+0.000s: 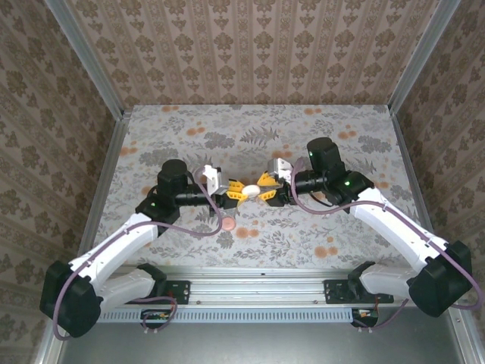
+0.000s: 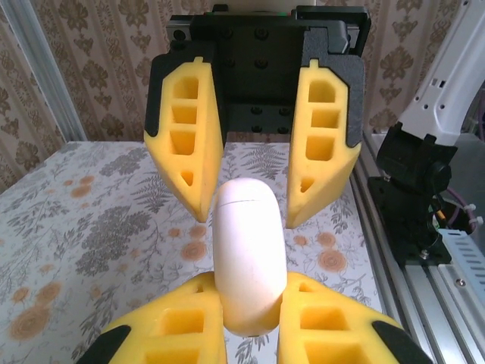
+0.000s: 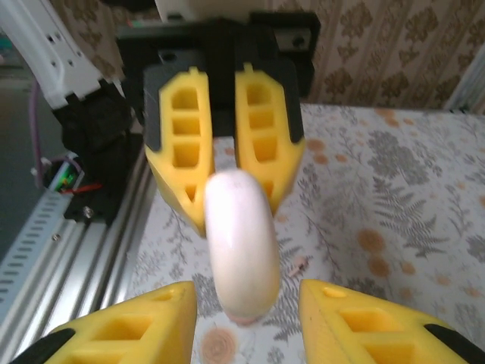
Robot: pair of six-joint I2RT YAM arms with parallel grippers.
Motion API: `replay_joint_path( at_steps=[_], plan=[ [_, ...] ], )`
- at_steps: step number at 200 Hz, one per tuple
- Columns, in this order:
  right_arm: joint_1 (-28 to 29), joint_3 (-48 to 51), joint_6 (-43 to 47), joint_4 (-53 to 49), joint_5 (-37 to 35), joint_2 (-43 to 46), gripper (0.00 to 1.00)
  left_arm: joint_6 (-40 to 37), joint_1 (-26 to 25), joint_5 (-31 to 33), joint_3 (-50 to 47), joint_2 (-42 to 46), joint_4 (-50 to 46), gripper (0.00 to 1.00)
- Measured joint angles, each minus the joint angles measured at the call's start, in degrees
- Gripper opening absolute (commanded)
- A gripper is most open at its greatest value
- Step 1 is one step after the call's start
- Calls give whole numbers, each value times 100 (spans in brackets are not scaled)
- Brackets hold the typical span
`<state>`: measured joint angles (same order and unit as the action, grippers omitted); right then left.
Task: Insert the wireless bluetooth earbuds into the charging case
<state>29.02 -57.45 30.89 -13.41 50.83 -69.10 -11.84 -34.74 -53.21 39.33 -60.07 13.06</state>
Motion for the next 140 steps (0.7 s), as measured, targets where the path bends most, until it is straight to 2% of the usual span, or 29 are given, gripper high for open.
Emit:
replay_joint_path(
  at_steps=[27,44,76,96,110,120,140],
  plan=[
    [0,0,-223,319,302,-2,39,153,0,-70,0,-11,214,11],
    [0,0,-282,409,413,-28,34,219,0,-109,0,-11,326,11],
    [-17,-50,-273,413,549,-181,17,350,4,-170,-46,-11,439,12],
    [-39,-131,-210,286,577,-229,11,402,33,-173,-70,-13,463,24],
    [-37,-216,-118,103,562,-232,11,431,31,-160,-70,-11,470,41],
    [-35,-304,-17,-81,509,-232,11,315,28,-129,-70,-11,444,49],
    [-26,-531,247,-535,278,-223,11,94,28,-11,-61,-9,133,56]
  ],
)
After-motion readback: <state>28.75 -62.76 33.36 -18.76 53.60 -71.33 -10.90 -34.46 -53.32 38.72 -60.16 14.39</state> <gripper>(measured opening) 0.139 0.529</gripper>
